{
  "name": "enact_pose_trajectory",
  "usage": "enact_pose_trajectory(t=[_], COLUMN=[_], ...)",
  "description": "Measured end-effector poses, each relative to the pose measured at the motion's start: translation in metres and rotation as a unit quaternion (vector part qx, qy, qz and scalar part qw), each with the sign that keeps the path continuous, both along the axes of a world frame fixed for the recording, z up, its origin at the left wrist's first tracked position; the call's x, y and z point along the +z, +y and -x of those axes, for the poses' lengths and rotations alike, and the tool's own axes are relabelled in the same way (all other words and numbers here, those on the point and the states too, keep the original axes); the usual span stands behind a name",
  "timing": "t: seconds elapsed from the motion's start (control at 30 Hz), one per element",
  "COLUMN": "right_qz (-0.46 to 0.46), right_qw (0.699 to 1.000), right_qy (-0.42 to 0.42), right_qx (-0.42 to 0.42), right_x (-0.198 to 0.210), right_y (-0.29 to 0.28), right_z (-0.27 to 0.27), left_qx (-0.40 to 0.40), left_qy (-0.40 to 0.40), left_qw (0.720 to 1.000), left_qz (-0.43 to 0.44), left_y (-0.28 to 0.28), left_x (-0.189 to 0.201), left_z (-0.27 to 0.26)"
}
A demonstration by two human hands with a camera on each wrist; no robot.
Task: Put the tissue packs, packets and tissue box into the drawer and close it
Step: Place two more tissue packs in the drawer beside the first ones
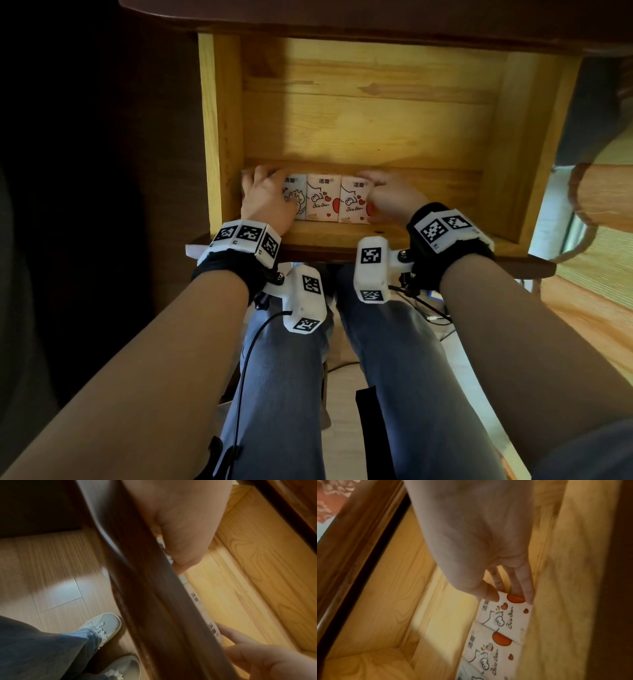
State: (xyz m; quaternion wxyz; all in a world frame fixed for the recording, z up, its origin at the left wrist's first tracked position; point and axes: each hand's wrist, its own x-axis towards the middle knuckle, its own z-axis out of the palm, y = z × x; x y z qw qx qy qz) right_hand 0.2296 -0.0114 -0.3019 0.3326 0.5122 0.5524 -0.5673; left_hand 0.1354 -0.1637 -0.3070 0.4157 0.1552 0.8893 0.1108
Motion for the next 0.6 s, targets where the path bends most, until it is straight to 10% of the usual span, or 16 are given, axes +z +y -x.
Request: enact_pose_trajectory(t=[0.6], right_qz=[-0.042], right_qw=[0.985], right_qy=[0.067], right_qx=[-0.153], right_x=[0.071], right_y=[0.025], right_z=[0.002], left_qx=[0.117], left_qy=[-0.079], left_qw=[0.979], left_qz=[-0.145], left_y=[0.023], left_x=[0.070], left_z=[0.023])
